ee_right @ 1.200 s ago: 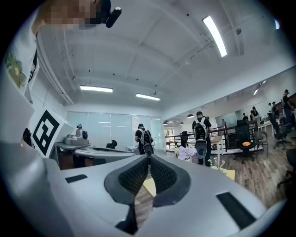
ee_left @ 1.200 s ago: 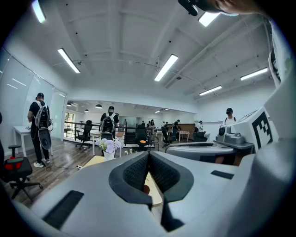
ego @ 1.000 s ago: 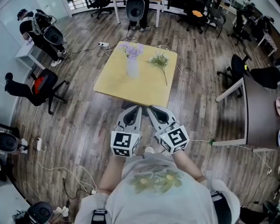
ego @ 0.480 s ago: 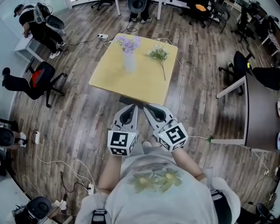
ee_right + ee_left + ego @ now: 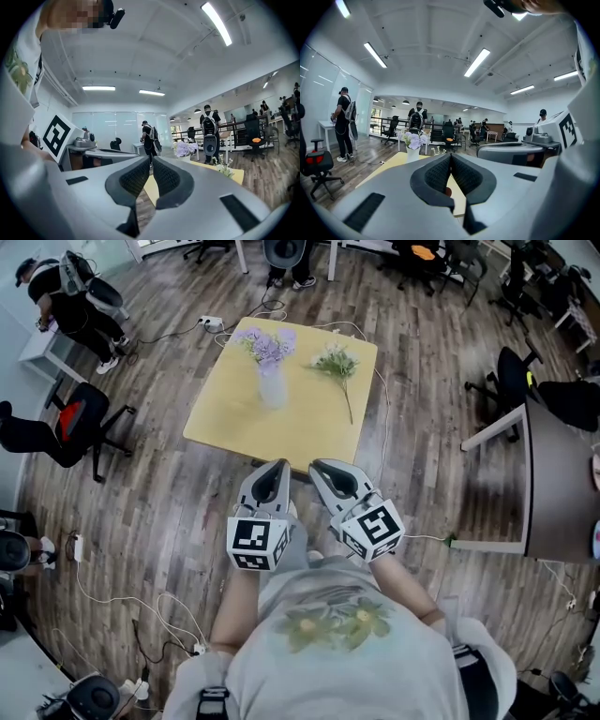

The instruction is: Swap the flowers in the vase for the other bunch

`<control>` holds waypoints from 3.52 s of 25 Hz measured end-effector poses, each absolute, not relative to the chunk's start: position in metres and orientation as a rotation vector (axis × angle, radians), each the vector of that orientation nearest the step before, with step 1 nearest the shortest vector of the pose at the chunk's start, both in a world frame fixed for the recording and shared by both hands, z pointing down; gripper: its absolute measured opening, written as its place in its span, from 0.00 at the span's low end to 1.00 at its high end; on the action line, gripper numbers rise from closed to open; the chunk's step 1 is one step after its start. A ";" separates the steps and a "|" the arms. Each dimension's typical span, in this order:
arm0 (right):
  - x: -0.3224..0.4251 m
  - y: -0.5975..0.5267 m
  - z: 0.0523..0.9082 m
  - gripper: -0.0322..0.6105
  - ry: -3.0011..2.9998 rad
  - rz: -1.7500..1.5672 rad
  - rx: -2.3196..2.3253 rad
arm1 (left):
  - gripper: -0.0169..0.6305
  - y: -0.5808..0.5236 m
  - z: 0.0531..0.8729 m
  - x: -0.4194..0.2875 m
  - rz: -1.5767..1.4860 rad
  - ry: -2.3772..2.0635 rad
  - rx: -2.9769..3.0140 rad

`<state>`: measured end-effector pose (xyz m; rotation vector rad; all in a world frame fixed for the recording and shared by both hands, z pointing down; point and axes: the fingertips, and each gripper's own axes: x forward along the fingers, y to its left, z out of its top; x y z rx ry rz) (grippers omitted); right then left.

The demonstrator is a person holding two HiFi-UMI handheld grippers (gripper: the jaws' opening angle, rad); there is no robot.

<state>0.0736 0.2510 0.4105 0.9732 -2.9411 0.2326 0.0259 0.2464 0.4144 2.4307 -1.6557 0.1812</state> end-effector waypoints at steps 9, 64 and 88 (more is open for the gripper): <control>0.026 0.154 0.407 0.13 -2.939 0.223 0.960 | 0.05 0.151 0.421 -0.018 0.180 -1.629 2.425; -0.101 -0.134 0.510 0.48 -2.695 0.497 1.224 | 0.05 -0.060 0.491 -0.152 0.258 -1.548 2.361; -0.102 -0.154 0.501 0.15 -2.802 0.388 1.029 | 0.05 -0.083 0.500 -0.140 0.254 -1.575 2.248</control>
